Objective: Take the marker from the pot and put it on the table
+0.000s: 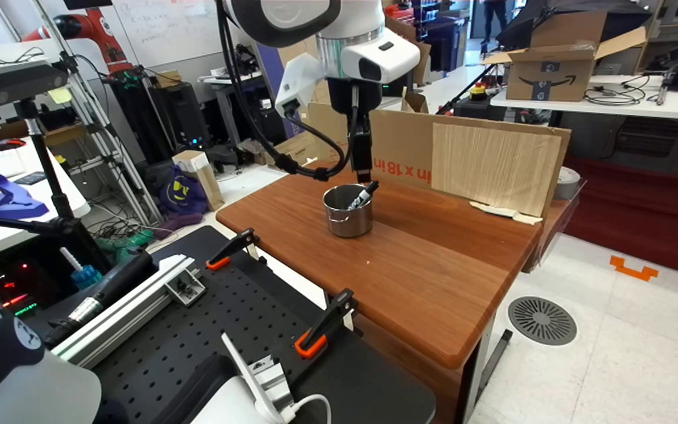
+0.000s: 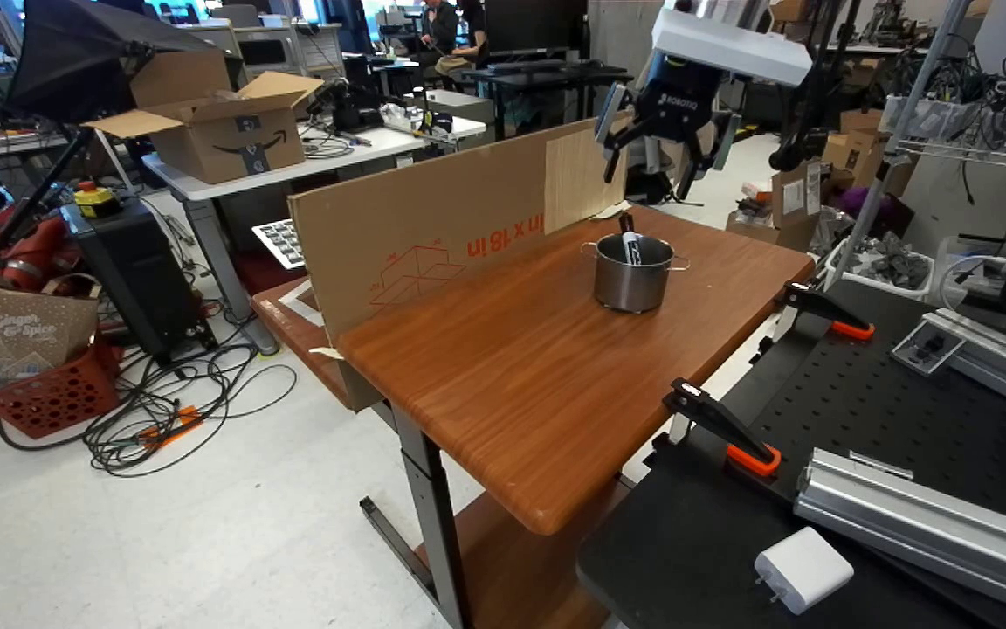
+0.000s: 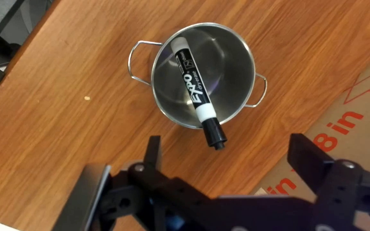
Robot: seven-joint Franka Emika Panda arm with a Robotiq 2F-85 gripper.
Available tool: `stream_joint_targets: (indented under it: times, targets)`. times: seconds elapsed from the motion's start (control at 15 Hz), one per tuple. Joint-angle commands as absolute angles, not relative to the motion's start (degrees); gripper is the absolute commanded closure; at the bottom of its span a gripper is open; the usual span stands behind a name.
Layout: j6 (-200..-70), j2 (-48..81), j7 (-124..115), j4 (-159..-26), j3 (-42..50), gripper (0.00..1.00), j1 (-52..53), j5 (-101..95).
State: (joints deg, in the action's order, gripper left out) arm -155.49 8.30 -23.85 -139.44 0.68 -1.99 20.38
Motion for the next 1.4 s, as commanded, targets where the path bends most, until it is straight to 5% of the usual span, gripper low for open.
stream_joint_targets:
  times: [0.0,0.2,0.27,0.4,1.0,1.33]
  targets:
    - [-156.5,12.9,-27.3,-136.5,1.7,0.00,-0.7,18.8]
    - [-156.1,15.4,-29.3,-135.0,2.5,0.05,0.0,17.6]
    - [-155.9,16.1,-29.8,-134.5,2.7,0.28,0.3,17.4]
    - [-155.7,17.2,-30.6,-133.7,3.4,0.34,0.8,16.8]
    - [-155.2,16.5,-32.3,-133.3,4.5,0.99,1.8,14.6]
    - [-153.1,10.5,-30.8,-136.3,4.3,0.95,1.2,14.4]
